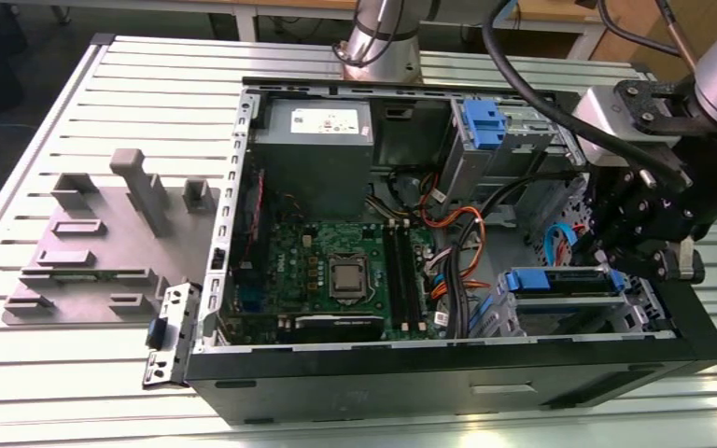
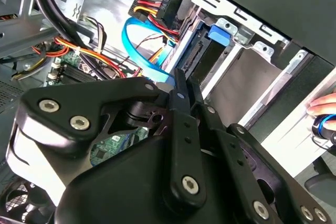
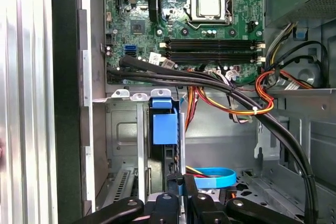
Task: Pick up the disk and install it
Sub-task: 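Insert the first disk wire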
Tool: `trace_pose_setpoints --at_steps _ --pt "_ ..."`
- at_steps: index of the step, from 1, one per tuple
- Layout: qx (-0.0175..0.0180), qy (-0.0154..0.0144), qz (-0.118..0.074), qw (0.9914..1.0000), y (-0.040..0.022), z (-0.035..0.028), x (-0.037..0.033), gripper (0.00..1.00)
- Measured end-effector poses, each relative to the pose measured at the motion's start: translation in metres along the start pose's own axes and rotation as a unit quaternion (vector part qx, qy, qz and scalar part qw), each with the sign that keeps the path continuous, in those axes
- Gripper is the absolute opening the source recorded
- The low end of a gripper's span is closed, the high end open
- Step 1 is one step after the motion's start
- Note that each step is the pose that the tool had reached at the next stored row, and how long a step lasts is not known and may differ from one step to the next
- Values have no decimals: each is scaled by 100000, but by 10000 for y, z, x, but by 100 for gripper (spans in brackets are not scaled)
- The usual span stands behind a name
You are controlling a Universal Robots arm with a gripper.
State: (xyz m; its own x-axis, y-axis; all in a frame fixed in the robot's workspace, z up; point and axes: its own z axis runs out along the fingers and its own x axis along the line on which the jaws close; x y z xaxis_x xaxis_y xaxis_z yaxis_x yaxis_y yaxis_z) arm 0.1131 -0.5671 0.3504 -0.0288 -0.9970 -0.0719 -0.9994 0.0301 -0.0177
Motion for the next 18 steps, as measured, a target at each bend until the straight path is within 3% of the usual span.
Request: trace_pose_setpoints --at_steps 16,18 --pt "12 -1 -138 100000 0 22 2 16" --pt "12 -11 -138 100000 1 49 6 16"
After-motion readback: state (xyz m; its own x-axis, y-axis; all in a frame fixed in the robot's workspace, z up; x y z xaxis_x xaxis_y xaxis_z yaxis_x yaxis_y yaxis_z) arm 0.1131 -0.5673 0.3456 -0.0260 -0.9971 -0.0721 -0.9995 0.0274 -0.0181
